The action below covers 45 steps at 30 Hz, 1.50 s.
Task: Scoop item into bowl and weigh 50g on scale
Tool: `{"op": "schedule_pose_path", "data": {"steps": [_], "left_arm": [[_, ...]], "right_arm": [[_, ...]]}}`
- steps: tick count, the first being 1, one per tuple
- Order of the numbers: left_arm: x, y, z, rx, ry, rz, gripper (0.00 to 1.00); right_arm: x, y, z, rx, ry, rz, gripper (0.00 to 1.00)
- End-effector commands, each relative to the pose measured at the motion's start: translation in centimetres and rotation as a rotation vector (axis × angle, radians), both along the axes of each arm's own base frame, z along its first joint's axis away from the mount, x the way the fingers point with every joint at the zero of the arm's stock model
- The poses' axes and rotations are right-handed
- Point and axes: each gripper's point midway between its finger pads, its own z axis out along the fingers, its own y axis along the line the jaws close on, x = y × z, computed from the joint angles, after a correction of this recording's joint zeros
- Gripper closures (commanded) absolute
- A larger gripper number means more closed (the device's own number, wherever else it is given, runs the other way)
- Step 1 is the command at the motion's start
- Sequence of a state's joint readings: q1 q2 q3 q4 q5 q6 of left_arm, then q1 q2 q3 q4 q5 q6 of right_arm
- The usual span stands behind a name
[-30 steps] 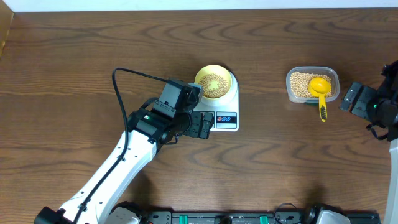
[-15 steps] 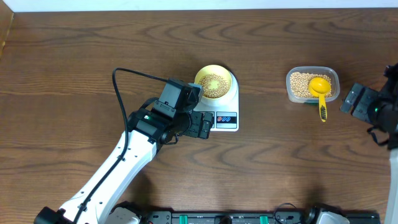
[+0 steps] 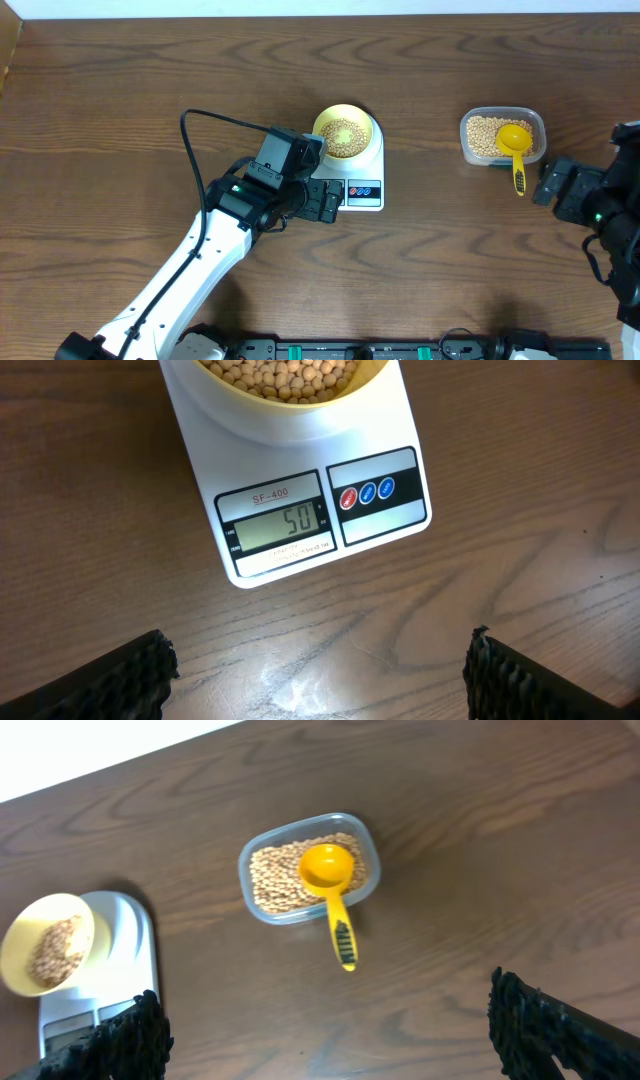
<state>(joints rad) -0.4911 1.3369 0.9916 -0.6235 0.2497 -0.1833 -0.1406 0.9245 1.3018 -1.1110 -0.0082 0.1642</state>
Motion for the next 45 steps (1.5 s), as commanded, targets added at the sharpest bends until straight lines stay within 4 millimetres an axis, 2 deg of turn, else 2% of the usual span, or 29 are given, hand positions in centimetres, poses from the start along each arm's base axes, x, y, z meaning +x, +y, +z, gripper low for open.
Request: {"op": "schedule_pose_path", "data": {"steps": [1,7,13,16,24,28,34,45], "left_arm": [[-0.2,0.1,0.1,-0.003,-0.005,-0.006,0.06],[-0.2,0.1,0.1,-0.003,-0.005,-0.006,0.06],[-0.2,0.1,0.1,-0.003,-0.005,-0.006,0.06],[-0.2,0.1,0.1,-0.003,-0.005,-0.006,0.06],[-0.2,0.1,0.1,-0.003,-0.005,-0.006,0.06],[-0.2,0.1,0.1,-0.003,-0.005,-0.006,0.06],[-0.2,0.1,0.1,-0.003,-0.005,-0.006,0.06],[-0.2,0.1,0.1,-0.003,-0.005,-0.006,0.06]], "right_arm": [[0.0,0.6,0.5,0.002,-0.012,0.026,0.01],[0.3,0.9,0.9,0.009,-0.035,0.038,0.01],[1.8,1.0,2.6,0.004,-0.127,0.05,0.01],[2.7,0.9,2.9,-0.002,-0.167,0.051,0.01],[4.9,2.5,0.0,-0.008,-0.262,0.114,0.01],[5.3,3.4,-1.0,-0.011,-0.349,0.146,0.01],[4.4,3.9,-1.6,-0.022,-0.489,0.16,0.01],[2.3,5.1,-4.2,-0.024,-0.68,0.201,0.01]]}}
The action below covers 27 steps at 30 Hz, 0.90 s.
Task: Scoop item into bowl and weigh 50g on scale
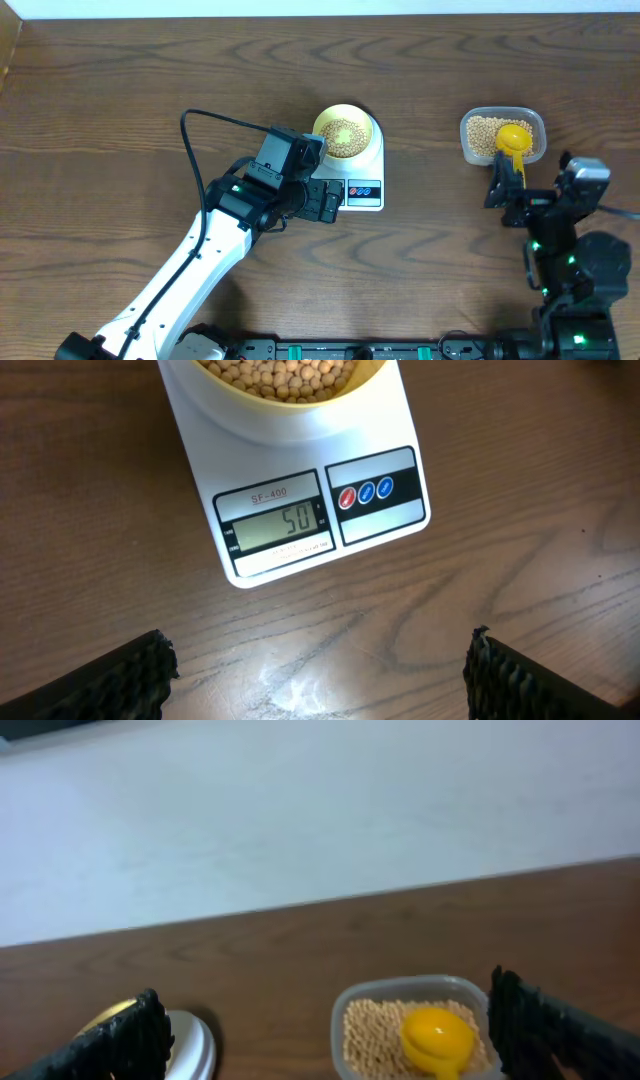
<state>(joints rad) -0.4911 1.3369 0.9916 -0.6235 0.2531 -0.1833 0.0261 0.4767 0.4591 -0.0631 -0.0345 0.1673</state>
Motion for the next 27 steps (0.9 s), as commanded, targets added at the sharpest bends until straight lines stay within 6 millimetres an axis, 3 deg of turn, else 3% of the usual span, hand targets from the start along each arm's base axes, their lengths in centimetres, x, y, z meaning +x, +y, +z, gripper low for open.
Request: {"op": "schedule_pose_path", "data": {"steps": [1,15,27], "left_arm": [[-0.2,0.1,0.1,-0.001,-0.006,-0.004,0.06],[-0.2,0.1,0.1,-0.001,-0.006,-0.004,0.06],[-0.2,0.1,0.1,-0.001,-0.007,-0.004,0.06]], "right_arm": [[-0.8,0.5,-0.8,-0.002,-0.044,0.02,0.01],[-2.7,0.5,-3.6,0.004,-0.219,0.022,0.01],[-3.5,0.2,-3.6,0.007,-0.284,0.01,0.01]]}}
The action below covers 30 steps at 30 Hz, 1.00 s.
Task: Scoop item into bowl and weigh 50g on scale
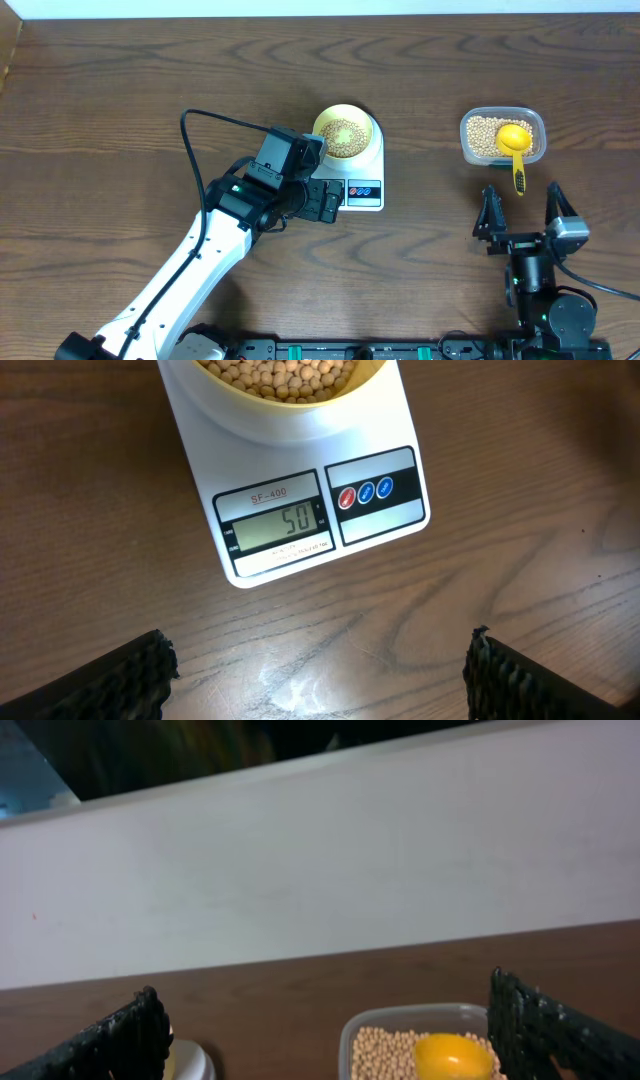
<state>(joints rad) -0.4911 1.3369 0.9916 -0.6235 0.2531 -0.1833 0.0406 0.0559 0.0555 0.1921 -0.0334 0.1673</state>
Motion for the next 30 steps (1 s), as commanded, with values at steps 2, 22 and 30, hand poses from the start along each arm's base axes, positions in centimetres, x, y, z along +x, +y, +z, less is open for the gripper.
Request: {"op": "schedule_pose_path", "data": {"steps": [2,22,30], "left_arm": [[-0.2,0.1,0.1,-0.001,-0.006,-0.004,0.06],[-0.2,0.1,0.1,-0.001,-0.006,-0.004,0.06],[-0.2,0.1,0.1,-0.001,-0.006,-0.004,0.06]], "right_arm": [[-0.2,-0.3,-0.2,0.001,-0.013,-0.021,0.01],[-0.1,-0.5,-1.0,-0.155,-0.023,-0.06,0.01],[0.0,-0.7,-1.2,-0.163,-0.015,-0.078,0.01]]}}
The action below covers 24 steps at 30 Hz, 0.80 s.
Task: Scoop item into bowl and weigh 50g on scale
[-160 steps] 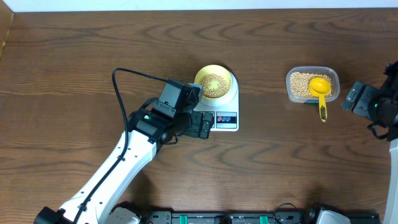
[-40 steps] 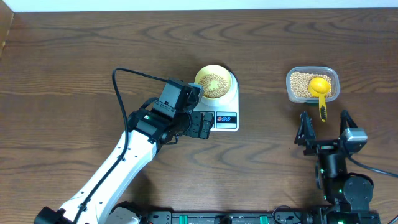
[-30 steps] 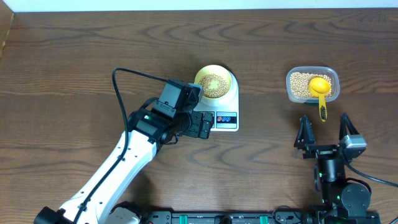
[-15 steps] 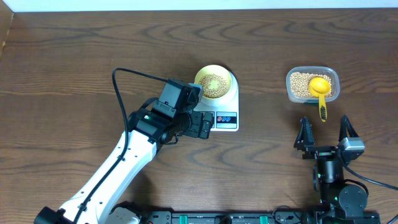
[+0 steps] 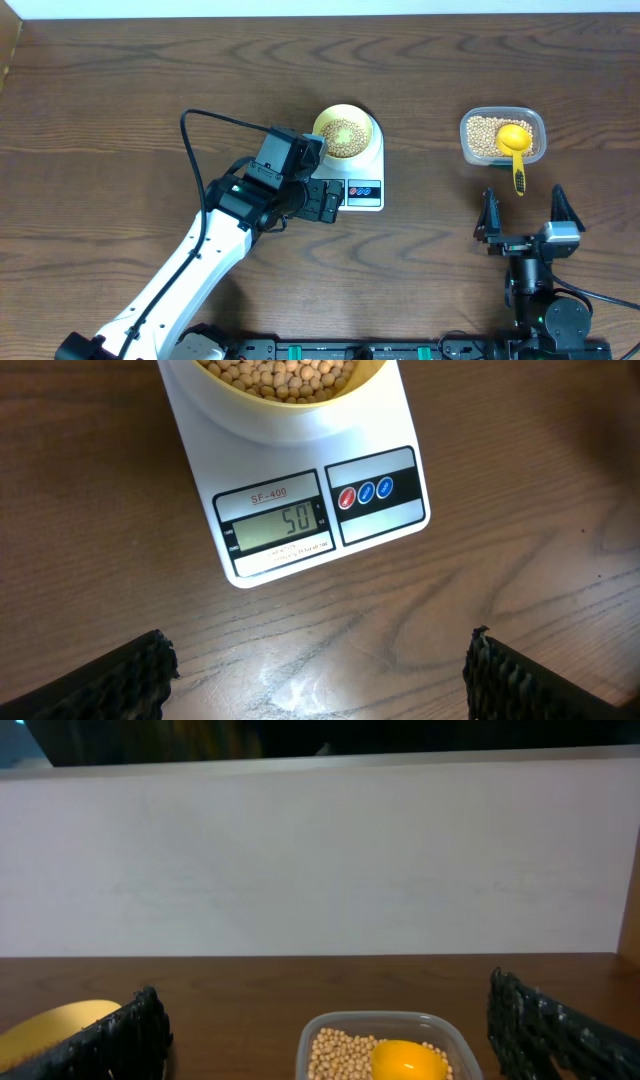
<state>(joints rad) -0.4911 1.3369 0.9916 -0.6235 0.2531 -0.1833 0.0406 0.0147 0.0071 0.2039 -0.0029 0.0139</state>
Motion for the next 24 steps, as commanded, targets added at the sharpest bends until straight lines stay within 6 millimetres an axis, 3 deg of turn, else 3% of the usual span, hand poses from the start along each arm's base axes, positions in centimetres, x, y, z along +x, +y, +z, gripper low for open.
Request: {"op": "schedule_pose_path", "data": {"steps": [1,12,24], "left_arm": [[-0.2,0.1,0.1,-0.001,-0.006,-0.004,0.06],[-0.2,0.1,0.1,-0.001,-0.006,-0.004,0.06],[-0.2,0.1,0.1,-0.001,-0.006,-0.004,0.06]], "right_arm": [[0.0,-0.2,-0.3,-0.018,0.007,-0.021,0.01],[0.4,-0.5,-4.0,-0.025,0.16,-0.033,0.01],[0.4,-0.2,-6.7,-0.045,0.27,-0.02,0.01]]}}
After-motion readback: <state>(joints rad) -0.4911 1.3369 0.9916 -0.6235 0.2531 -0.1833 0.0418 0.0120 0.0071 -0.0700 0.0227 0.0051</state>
